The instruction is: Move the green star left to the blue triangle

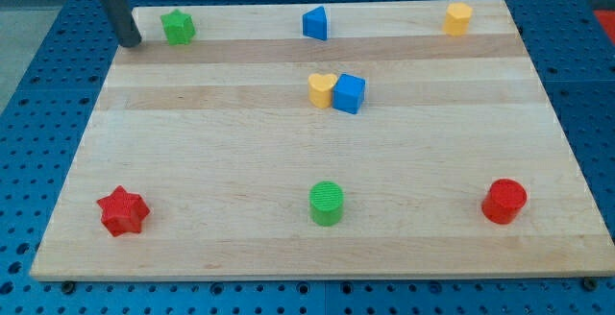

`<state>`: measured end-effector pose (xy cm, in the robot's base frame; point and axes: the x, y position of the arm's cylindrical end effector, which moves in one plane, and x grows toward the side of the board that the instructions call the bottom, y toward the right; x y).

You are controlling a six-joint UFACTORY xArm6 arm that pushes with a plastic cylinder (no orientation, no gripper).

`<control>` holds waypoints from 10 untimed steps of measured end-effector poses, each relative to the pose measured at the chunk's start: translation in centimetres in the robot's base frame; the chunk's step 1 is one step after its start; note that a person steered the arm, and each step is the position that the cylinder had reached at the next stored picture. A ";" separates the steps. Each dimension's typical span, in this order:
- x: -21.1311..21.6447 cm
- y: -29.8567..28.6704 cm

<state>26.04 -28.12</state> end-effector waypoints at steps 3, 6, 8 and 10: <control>-1.0 7.9; -1.8 13.5; -2.1 18.3; -2.8 23.5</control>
<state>23.27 -4.65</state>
